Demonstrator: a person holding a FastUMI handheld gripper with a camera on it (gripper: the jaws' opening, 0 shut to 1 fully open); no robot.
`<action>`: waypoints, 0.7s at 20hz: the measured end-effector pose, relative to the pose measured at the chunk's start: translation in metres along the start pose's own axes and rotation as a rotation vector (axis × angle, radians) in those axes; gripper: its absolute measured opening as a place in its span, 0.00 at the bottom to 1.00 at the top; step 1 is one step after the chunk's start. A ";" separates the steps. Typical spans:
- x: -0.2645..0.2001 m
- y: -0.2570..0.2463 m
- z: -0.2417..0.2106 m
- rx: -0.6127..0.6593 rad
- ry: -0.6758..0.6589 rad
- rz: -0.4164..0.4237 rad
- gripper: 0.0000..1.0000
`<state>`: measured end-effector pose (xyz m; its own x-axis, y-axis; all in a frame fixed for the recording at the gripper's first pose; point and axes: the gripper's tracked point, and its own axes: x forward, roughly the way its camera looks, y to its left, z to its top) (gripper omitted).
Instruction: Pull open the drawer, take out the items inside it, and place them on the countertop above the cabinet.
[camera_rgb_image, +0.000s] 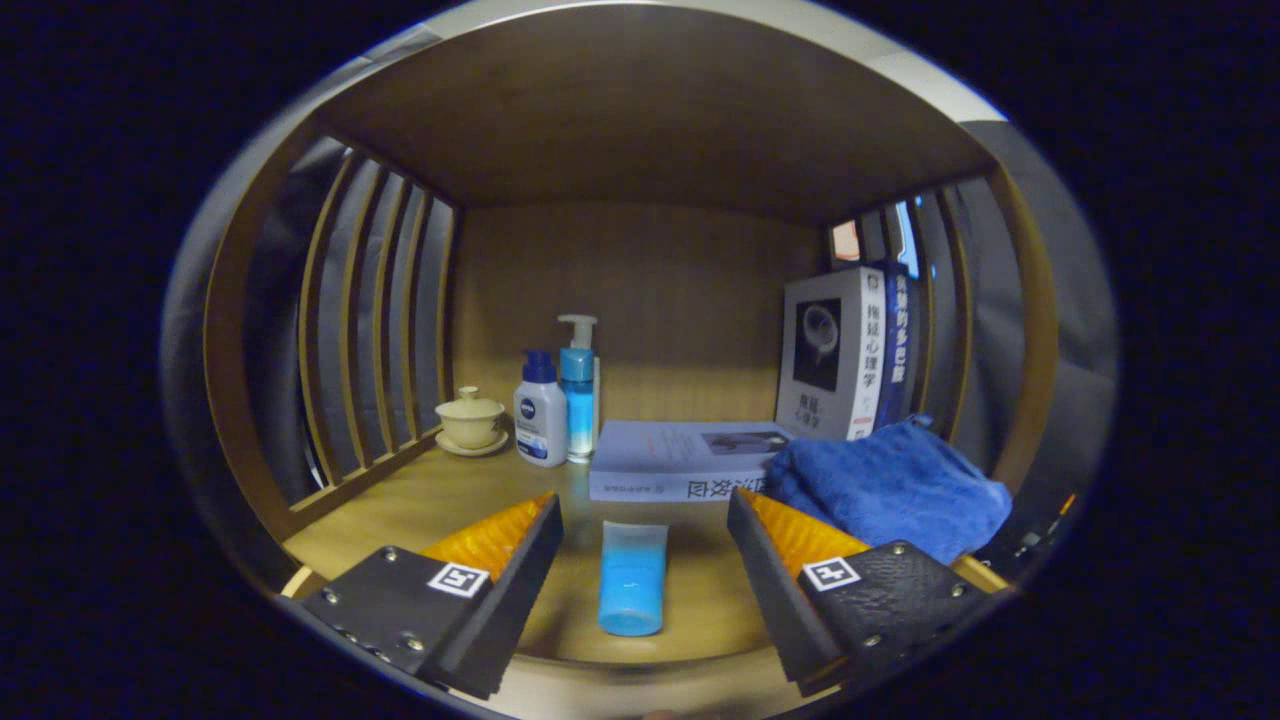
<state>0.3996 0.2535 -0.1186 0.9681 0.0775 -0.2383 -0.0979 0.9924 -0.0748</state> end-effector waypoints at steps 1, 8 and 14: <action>-0.011 0.003 0.006 -0.005 -0.011 0.020 0.99; -0.102 -0.019 0.023 -0.058 -0.075 0.053 0.98; -0.180 -0.054 -0.019 -0.087 -0.035 -0.001 0.98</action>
<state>0.2266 0.1841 -0.0903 0.9755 0.0817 -0.2041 -0.1153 0.9806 -0.1587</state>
